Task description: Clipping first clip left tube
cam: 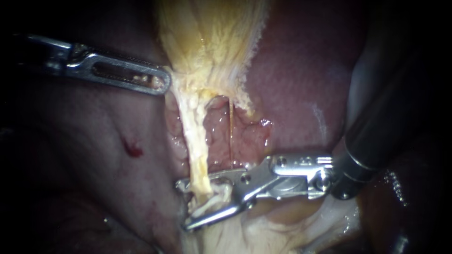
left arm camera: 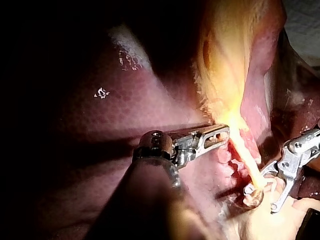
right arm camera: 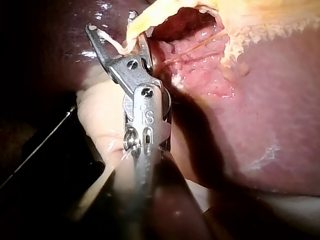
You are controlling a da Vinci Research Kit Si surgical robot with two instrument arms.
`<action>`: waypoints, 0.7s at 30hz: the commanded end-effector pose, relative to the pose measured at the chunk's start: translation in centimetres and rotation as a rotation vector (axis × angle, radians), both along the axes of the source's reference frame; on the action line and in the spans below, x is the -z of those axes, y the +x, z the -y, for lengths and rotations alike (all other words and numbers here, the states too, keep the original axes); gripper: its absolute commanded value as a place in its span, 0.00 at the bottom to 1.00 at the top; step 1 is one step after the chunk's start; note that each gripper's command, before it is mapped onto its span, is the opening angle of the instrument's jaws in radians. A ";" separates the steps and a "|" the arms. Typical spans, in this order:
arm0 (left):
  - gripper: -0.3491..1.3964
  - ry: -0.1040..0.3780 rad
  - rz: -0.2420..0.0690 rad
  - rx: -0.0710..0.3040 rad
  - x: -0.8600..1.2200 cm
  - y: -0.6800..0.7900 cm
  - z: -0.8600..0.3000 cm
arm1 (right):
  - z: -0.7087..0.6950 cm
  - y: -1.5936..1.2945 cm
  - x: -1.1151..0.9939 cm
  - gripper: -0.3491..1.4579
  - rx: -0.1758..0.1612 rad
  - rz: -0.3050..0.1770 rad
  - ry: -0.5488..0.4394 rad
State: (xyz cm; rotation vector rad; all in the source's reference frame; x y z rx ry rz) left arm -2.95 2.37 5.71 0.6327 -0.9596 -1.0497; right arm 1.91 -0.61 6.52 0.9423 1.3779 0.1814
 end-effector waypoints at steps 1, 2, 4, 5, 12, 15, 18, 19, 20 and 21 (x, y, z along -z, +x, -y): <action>0.00 0.000 0.000 0.000 0.00 0.00 0.00 | 0.00 0.00 0.00 0.47 0.000 0.000 0.000; 0.00 0.000 0.000 0.000 0.00 0.00 0.00 | 0.00 0.00 0.00 0.47 0.000 0.000 0.000; 0.00 0.000 0.000 0.000 0.00 0.00 0.00 | 0.00 0.00 0.00 0.47 0.001 0.000 0.000; 0.00 0.000 0.000 0.000 0.00 0.00 0.00 | 0.00 0.00 0.00 0.47 0.000 0.000 0.000; 0.00 0.000 0.000 0.000 0.00 0.00 0.00 | 0.00 0.00 0.00 0.47 0.001 0.000 0.000; 0.00 0.000 0.000 0.000 0.00 0.00 0.00 | 0.00 0.00 -0.01 0.46 0.001 0.000 0.000; 0.00 0.000 0.000 0.000 0.00 0.00 0.00 | -0.01 -0.01 -0.01 0.44 0.001 0.000 0.000; 0.00 0.000 0.000 0.000 0.00 0.00 0.00 | -0.01 -0.01 -0.02 0.44 0.001 -0.001 0.000; 0.00 0.000 0.000 0.000 0.00 0.00 0.00 | -0.02 -0.02 -0.03 0.42 0.002 -0.001 0.000; 0.00 0.000 0.000 0.000 0.00 0.00 0.00 | -0.02 -0.02 -0.03 0.41 0.002 -0.001 0.000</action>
